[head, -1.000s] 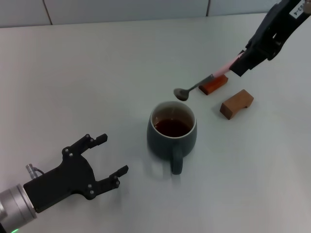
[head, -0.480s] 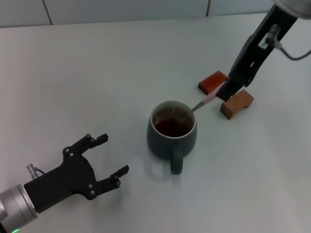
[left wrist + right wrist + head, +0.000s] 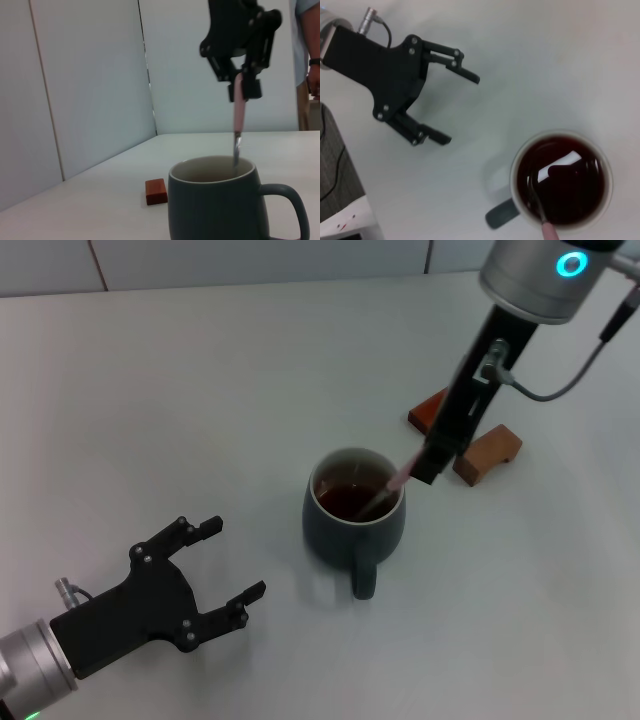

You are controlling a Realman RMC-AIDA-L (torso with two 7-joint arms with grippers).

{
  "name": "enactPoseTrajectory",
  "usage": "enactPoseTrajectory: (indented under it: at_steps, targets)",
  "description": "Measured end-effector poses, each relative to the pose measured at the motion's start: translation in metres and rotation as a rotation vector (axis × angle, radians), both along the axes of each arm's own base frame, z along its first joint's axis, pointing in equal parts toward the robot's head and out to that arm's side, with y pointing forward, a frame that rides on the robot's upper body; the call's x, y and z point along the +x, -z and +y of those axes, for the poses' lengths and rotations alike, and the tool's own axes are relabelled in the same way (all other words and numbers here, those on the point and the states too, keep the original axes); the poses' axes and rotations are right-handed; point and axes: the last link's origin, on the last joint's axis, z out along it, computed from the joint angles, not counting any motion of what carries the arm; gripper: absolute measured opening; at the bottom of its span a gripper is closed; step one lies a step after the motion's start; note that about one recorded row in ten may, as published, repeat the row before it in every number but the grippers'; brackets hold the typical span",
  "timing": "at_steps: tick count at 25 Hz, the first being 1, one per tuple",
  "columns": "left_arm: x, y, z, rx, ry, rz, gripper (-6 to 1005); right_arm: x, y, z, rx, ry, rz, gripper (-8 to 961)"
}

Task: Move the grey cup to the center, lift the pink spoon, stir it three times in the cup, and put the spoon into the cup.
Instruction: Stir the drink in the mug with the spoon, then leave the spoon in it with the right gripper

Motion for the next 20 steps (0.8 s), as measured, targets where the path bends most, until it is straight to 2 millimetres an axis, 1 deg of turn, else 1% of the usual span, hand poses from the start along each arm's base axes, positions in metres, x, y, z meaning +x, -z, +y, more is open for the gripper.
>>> enactPoseTrajectory:
  at_steps: [2,3,8,11,14,17,18,20]
  targets:
    - [0.000,0.000,0.000,0.000,0.000,0.000,846,0.000,0.005,0.004,0.014,-0.005,-0.003,220]
    - [0.000,0.000,0.000,0.000,0.000,-0.001,846,0.001,0.006,0.010,0.037,-0.008,-0.016,221]
    - [0.000,0.000,0.000,0.000,0.001,-0.002,846,0.006,0.004,0.019,0.088,-0.011,-0.067,226]
    - [0.000,0.000,-0.001,0.003,0.002,0.001,846,0.006,0.002,0.018,0.087,-0.008,-0.081,230]
    - [-0.001,0.000,-0.001,0.003,0.002,0.001,846,0.004,0.002,0.013,0.055,0.000,-0.093,233]
    - [-0.001,0.000,-0.002,0.003,0.002,0.003,846,-0.001,0.007,0.008,0.016,-0.010,-0.088,236]
    - [-0.001,0.000,-0.002,0.003,0.002,0.004,846,-0.003,0.011,0.008,0.010,-0.020,-0.082,237]
    - [-0.001,0.000,-0.002,0.003,0.002,0.004,847,-0.004,0.012,0.008,0.011,-0.023,-0.079,239]
